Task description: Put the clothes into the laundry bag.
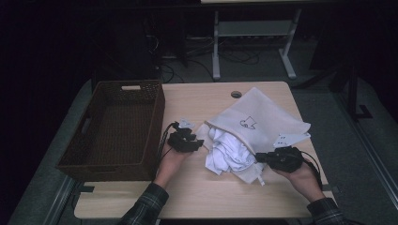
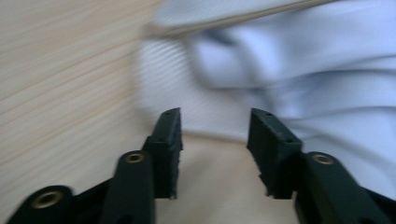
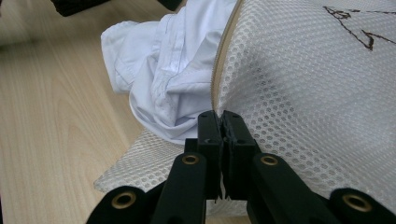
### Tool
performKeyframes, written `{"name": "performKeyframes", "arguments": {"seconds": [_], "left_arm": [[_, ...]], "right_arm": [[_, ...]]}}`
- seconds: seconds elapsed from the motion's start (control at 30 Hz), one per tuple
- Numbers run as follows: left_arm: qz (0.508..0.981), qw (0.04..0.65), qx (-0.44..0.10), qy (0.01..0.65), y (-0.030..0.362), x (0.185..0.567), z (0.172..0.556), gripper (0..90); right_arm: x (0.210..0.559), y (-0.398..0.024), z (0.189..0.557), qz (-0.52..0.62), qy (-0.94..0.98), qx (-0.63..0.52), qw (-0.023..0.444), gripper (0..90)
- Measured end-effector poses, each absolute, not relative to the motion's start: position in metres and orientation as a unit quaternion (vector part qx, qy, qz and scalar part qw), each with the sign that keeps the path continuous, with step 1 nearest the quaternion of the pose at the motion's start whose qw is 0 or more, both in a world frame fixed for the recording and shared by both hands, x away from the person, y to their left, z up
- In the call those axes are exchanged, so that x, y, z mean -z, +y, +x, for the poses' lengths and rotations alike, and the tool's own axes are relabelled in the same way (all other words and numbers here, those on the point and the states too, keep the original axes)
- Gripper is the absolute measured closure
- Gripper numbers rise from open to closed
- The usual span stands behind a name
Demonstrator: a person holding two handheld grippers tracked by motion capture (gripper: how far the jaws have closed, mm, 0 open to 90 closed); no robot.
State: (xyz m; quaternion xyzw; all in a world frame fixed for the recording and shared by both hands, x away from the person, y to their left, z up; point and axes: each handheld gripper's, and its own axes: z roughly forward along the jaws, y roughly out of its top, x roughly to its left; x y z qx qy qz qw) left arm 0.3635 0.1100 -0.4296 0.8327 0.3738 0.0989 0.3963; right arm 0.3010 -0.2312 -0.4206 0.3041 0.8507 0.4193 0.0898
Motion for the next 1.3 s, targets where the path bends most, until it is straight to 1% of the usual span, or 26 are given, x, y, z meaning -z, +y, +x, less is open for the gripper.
{"name": "performKeyframes", "arguments": {"seconds": [0.1, 0.2, 0.37, 0.47, 0.57, 0.6, 0.67, 0.8, 0.83, 0.9, 0.97, 1.07, 1.2, 1.23, 1.3], "left_arm": [[0.844, 0.418, -0.080, 0.326, 0.090, 0.417, 0.342, 44.7], [0.856, 0.432, -0.054, 0.278, 0.068, 0.409, 0.323, 41.0], [0.874, 0.422, -0.040, 0.239, 0.040, 0.410, 0.307, 37.0], [0.884, 0.406, -0.033, 0.232, 0.028, 0.423, 0.309, 34.5], [0.892, 0.391, -0.029, 0.227, 0.019, 0.435, 0.311, 35.2], [0.896, 0.383, -0.031, 0.224, 0.015, 0.440, 0.312, 36.6], [0.902, 0.371, -0.034, 0.219, 0.010, 0.445, 0.313, 43.1], [0.911, 0.348, -0.039, 0.216, 0.002, 0.456, 0.317, 63.8], [0.912, 0.345, -0.039, 0.218, 0.001, 0.459, 0.318, 70.7], [0.912, 0.344, -0.035, 0.222, 0.000, 0.461, 0.321, 81.1], [0.911, 0.344, -0.032, 0.225, -0.001, 0.460, 0.322, 86.7], [0.909, 0.346, -0.023, 0.232, -0.001, 0.460, 0.324, 89.0], [0.901, 0.358, -0.012, 0.242, -0.001, 0.456, 0.325, 89.5], [0.901, 0.359, -0.011, 0.242, -0.001, 0.455, 0.325, 89.6], [0.900, 0.362, -0.007, 0.244, -0.003, 0.454, 0.326, 89.7]], "right_arm": [[0.421, -0.231, 0.301, 0.305, 0.851, -0.418, 0.089, 86.4], [0.421, -0.231, 0.301, 0.306, 0.851, -0.418, 0.089, 86.4], [0.420, -0.231, 0.301, 0.305, 0.851, -0.418, 0.090, 86.4], [0.420, -0.231, 0.301, 0.306, 0.851, -0.418, 0.088, 86.4], [0.421, -0.231, 0.301, 0.308, 0.851, -0.417, 0.087, 86.4], [0.421, -0.231, 0.301, 0.308, 0.852, -0.415, 0.087, 86.4], [0.422, -0.230, 0.301, 0.308, 0.853, -0.413, 0.086, 86.4], [0.423, -0.228, 0.300, 0.307, 0.856, -0.407, 0.086, 85.0], [0.423, -0.228, 0.300, 0.307, 0.858, -0.402, 0.085, 82.9], [0.422, -0.229, 0.294, 0.307, 0.855, -0.409, 0.092, 73.6], [0.420, -0.230, 0.287, 0.305, 0.853, -0.415, 0.084, 67.1], [0.423, -0.224, 0.277, 0.286, 0.867, -0.404, 0.059, 62.4], [0.438, -0.207, 0.269, 0.263, 0.888, -0.376, 0.036, 62.0], [0.442, -0.202, 0.268, 0.259, 0.893, -0.367, 0.034, 64.1], [0.449, -0.195, 0.271, 0.259, 0.901, -0.345, 0.039, 73.6]]}}
